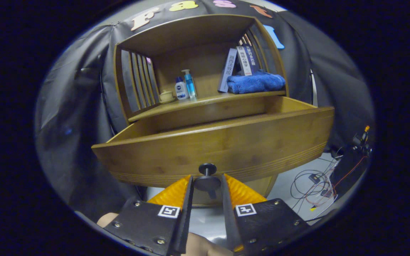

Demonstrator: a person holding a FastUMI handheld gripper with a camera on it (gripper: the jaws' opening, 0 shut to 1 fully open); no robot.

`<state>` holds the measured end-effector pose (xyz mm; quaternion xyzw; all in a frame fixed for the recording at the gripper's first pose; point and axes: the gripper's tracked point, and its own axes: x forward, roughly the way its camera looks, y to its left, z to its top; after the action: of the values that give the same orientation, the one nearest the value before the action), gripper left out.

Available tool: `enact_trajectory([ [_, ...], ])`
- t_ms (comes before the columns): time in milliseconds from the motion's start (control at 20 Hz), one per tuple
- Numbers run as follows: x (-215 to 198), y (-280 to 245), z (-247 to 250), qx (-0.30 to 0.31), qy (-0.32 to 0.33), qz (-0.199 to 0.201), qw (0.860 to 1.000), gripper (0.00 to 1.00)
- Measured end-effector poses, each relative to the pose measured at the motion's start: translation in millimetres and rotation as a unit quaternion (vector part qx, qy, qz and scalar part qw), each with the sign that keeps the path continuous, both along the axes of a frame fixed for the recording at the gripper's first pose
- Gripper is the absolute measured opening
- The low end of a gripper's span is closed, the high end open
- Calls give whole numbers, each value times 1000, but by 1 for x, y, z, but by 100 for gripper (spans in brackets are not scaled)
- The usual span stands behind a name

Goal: Pull open the drawer, take out the items inside it, and place them on the countertop above the cabinet.

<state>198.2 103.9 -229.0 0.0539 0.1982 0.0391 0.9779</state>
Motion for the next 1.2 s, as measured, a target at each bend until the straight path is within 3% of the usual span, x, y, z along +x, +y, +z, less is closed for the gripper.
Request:
enact_trajectory([
  [150,6,1,49,-11,-36,13,999,42],
  [300,38,4,93,-28,-57,26,998,42],
  [500,90,14,110,-51,-28,55,997,44],
  [650,122,15,97,-77,29,68,994,45],
  [850,150,18,62,-115,122,88,982,56],
  [1100,157,13,-6,-165,253,110,947,69],
  [1200,160,8,-23,-174,291,104,935,69],
])
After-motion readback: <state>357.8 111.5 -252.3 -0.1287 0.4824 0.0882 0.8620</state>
